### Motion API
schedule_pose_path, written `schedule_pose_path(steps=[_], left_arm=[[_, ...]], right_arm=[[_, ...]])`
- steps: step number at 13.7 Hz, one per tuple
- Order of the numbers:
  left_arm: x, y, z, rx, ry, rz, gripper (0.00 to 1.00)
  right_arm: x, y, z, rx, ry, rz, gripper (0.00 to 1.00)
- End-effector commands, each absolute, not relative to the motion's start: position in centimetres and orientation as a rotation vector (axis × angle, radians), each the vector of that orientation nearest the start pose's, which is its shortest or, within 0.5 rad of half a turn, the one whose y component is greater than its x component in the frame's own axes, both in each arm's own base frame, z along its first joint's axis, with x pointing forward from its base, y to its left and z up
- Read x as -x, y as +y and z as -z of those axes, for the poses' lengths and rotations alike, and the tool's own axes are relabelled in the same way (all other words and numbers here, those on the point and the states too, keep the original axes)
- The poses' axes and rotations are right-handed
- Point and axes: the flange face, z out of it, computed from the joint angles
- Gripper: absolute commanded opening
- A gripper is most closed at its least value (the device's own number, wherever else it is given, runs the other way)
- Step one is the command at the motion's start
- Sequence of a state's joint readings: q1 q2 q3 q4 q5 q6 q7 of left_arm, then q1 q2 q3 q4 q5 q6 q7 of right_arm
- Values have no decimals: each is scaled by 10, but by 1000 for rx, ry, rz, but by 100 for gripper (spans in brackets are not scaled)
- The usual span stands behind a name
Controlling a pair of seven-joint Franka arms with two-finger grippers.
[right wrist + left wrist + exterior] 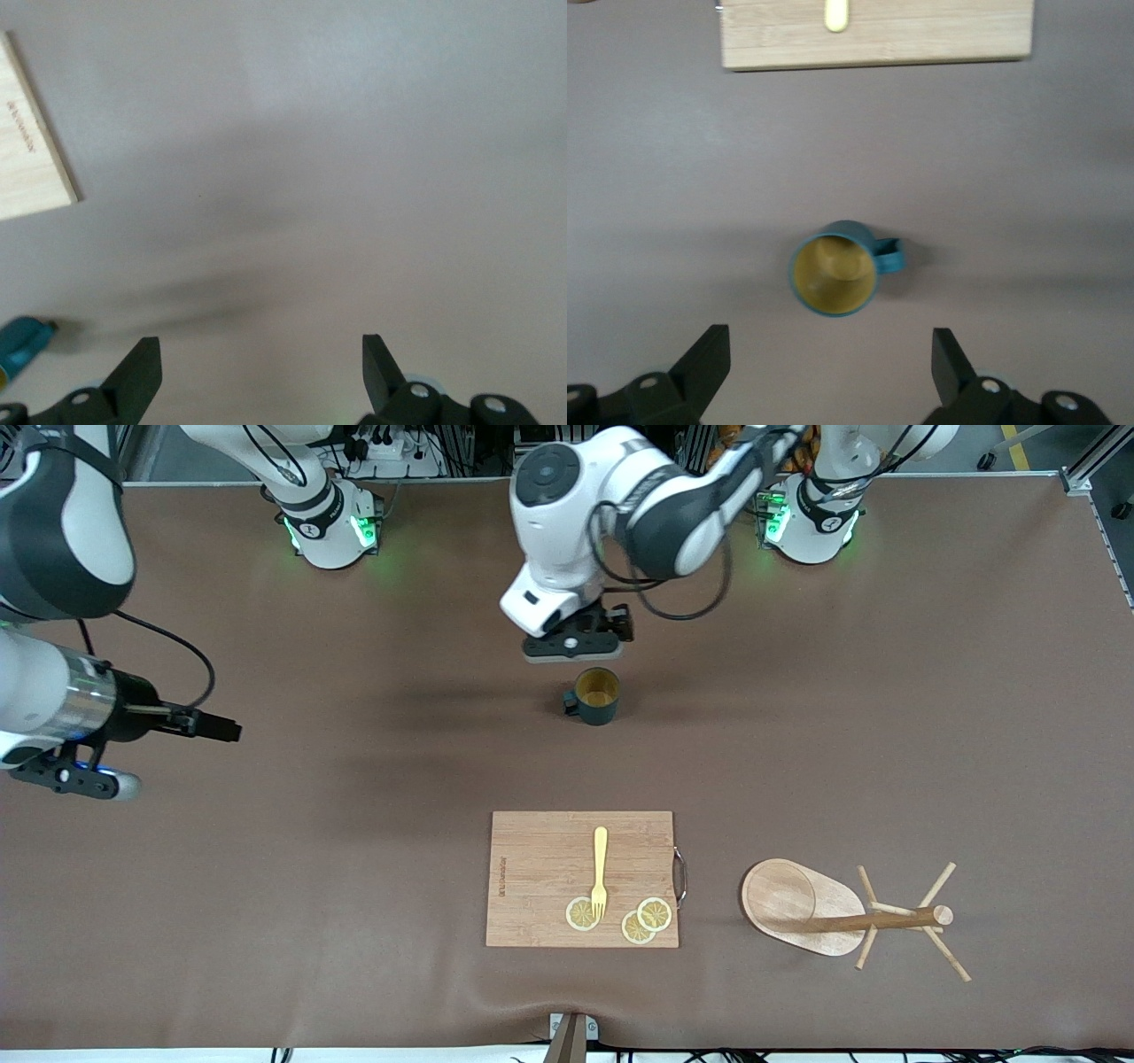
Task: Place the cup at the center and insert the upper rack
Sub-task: 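Move the left gripper over the mug while the right gripper retracts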
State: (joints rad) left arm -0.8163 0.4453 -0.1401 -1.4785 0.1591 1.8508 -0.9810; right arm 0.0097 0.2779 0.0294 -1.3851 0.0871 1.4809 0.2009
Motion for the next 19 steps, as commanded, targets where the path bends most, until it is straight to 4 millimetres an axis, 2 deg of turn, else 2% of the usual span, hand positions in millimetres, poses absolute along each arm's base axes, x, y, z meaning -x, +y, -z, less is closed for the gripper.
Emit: schedule_pose_path(steps=[1, 5, 7, 8, 10, 14, 17, 19], left_arm=[[-400, -576, -387, 3000, 1, 188, 100], [-367, -618, -329, 2961, -54, 426, 100], [-350, -629, -299, 2909, -108, 533, 100], [-340, -635, -285, 2883, -138, 594, 100], [-322, -643, -257, 2846, -249, 704, 100], [-284, -655, -212, 2783, -429, 933, 100], [-281, -650, -186, 2690, -557, 1156, 100], [-284, -641, -169, 2608, -552, 1222, 100]], right_arm=[[-597, 9, -558, 3056, 120, -189, 100], [-537, 14, -552, 3074, 116, -24, 100], [-531, 10, -559, 3077, 91, -12, 100], [-530, -3, -563, 3078, 69, -2, 100], [-537, -13, -576, 3079, 62, 47, 100], [-549, -14, -589, 3090, 88, 88, 100], [-572, -20, -606, 3094, 185, 66, 100], [-582, -9, -615, 3105, 261, 43, 100]])
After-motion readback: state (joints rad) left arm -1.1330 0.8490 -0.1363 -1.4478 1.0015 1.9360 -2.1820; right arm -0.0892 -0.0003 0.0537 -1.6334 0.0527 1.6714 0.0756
